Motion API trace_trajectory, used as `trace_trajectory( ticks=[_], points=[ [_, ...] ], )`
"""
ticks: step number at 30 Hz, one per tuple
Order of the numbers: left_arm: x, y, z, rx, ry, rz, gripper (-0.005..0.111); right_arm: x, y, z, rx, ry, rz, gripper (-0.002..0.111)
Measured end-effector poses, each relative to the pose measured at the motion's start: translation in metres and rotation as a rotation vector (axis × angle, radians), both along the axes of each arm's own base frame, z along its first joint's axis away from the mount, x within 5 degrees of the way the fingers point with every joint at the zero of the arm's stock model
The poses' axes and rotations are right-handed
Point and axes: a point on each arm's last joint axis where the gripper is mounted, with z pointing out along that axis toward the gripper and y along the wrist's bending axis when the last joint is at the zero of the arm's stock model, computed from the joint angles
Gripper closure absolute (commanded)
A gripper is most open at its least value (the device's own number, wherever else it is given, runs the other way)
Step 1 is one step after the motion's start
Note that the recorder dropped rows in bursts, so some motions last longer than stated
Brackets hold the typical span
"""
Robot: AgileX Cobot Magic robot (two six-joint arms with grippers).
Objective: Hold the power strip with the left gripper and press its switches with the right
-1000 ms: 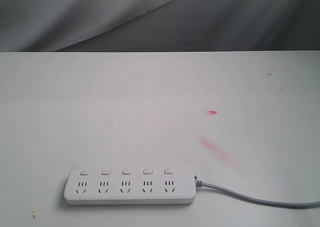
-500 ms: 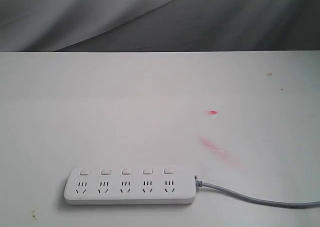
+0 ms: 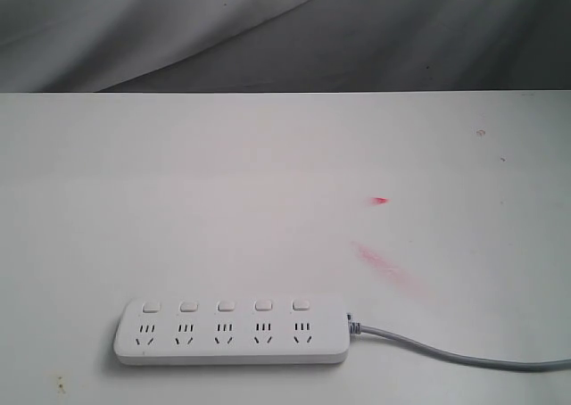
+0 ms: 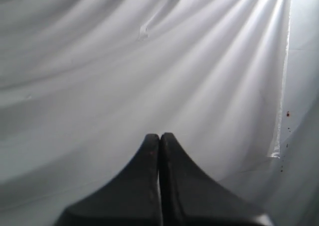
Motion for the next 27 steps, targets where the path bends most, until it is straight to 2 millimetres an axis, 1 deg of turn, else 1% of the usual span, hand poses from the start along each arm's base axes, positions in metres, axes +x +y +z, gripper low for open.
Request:
trace_trajectory(
  ticks=[4,7,14,17,22,24,27],
  points=[
    [0.011,0.000,-0.001,0.028,0.012,0.010,0.106,0.000,0.000,0.000,0.000,0.000,0.000,0.108],
    [0.026,0.001,-0.006,0.035,0.049,0.011,0.106,0.000,0.000,0.000,0.000,0.000,0.000,0.108],
    [0.073,0.001,-0.028,0.020,0.216,0.008,0.106,0.000,0.000,0.000,0.000,0.000,0.000,0.108],
    [0.090,0.001,-0.032,0.020,0.285,0.010,0.106,0.000,0.000,0.000,0.000,0.000,0.000,0.108],
    [0.115,0.001,-0.028,0.085,0.348,0.015,0.106,0.000,0.000,0.000,0.000,0.000,0.000,0.108],
    [0.119,0.001,-0.022,0.145,0.354,0.017,0.106,0.000,0.000,0.000,0.000,0.000,0.000,0.108],
    [0.119,0.002,-0.009,0.240,0.348,0.021,0.106,0.000,0.000,0.000,0.000,0.000,0.000,0.108]
  ],
)
